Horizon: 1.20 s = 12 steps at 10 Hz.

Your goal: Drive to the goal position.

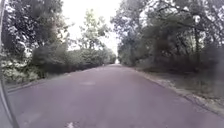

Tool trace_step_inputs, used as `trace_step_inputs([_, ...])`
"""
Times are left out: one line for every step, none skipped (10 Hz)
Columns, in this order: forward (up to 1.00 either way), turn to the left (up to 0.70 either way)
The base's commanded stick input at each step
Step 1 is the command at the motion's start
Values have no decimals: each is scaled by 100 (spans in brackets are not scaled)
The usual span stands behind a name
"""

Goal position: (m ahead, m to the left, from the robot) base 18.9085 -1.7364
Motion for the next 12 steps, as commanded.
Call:
trace_step_inputs([70,0])
trace_step_inputs([70,0])
trace_step_inputs([70,0])
trace_step_inputs([70,0])
trace_step_inputs([70,0])
trace_step_inputs([70,0])
trace_step_inputs([70,0])
trace_step_inputs([70,0])
trace_step_inputs([70,0])
trace_step_inputs([70,0])
trace_step_inputs([70,0])
trace_step_inputs([70,0])
